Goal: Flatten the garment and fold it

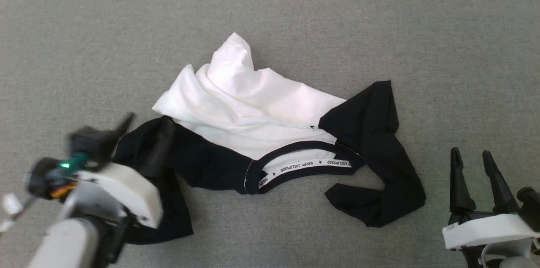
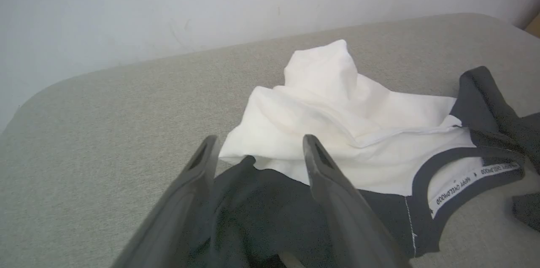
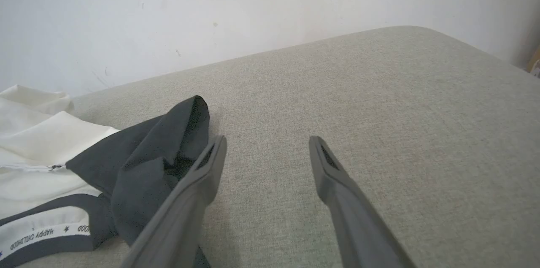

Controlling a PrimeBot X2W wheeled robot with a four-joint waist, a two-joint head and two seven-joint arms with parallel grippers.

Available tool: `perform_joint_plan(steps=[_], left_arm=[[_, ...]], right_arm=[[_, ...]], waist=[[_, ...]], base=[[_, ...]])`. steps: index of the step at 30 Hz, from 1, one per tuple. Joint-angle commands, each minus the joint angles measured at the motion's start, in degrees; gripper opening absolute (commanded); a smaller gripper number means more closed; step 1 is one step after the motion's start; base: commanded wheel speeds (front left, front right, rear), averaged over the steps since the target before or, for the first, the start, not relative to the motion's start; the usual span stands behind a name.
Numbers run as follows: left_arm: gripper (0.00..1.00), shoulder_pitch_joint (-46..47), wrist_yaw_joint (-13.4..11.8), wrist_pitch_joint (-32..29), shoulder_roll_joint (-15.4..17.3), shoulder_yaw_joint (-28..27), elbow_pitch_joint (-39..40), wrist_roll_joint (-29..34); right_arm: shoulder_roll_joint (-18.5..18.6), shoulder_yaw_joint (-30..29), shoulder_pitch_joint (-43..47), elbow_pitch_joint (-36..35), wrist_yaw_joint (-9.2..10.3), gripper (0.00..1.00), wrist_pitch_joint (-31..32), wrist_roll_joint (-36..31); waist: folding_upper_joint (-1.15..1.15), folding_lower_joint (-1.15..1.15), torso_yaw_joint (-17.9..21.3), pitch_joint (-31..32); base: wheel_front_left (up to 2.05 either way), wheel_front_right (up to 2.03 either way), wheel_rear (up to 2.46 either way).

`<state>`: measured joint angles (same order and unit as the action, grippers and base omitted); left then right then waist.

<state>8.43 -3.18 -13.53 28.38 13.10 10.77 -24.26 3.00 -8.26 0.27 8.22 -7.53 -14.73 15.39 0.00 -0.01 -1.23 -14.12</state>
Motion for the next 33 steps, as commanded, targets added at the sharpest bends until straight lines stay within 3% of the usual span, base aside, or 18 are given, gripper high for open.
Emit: perform_joint_plan(steps=[1, 5, 12, 27, 28, 29, 33], left_arm=[[1.00, 0.3, -0.2, -0.3, -0.4, 0.7, 0.0, 0.6], [1.00, 4.5, 1.0, -1.8, -2.7, 6.2, -3.1, 3.6], [1.00, 13.0, 4.6, -1.5, -6.7, 13.1, -15.7, 7.2], [1.00, 21.1, 6.2, 0.1, -8.3, 17.4, -33.0, 11.1], [0.36, 21.2, 6.4, 0.4, -8.4, 17.5, -33.5, 11.0], [0.00, 21.5, 6.6, 0.8, -8.4, 17.7, -33.7, 10.9], [0.00, 22.7, 6.6, 3.1, -8.1, 17.6, -33.7, 11.2]], right_arm=[[-0.1, 0.2, -0.2, 0.1, 0.04, 1.00, -0.3, 0.5], [-0.1, 0.9, -0.4, 0.3, 0.04, 1.00, -0.3, 0.5], [-0.1, 1.3, -1.0, 0.3, 0.04, 1.00, -0.3, -0.2], [-0.1, 1.6, -1.0, 0.4, 0.04, 1.00, -0.3, 0.1], [-0.1, 1.6, -1.0, 0.4, 0.04, 1.00, -0.3, 0.2], [-0.1, 1.5, -1.0, 0.4, 0.04, 1.00, -0.3, 0.2], [-0.1, 1.2, -0.8, 0.4, 0.04, 1.00, -0.3, 0.4]], waist=[[0.00, 0.01, -0.2, 0.0], [0.00, 0.01, -0.4, -0.3], [0.00, 0.01, 0.7, -1.0], [0.00, 0.01, 3.0, -1.1], [0.00, 0.01, 3.1, -1.1], [0.00, 0.01, 3.1, -1.0], [0.00, 0.01, 2.9, -0.6]], base=[[0.00, 0.00, 0.00], [0.00, 0.00, 0.00], [0.00, 0.00, 0.00], [0.00, 0.00, 0.00], [0.00, 0.00, 0.00], [0.00, 0.00, 0.00], [0.00, 0.00, 0.00]])
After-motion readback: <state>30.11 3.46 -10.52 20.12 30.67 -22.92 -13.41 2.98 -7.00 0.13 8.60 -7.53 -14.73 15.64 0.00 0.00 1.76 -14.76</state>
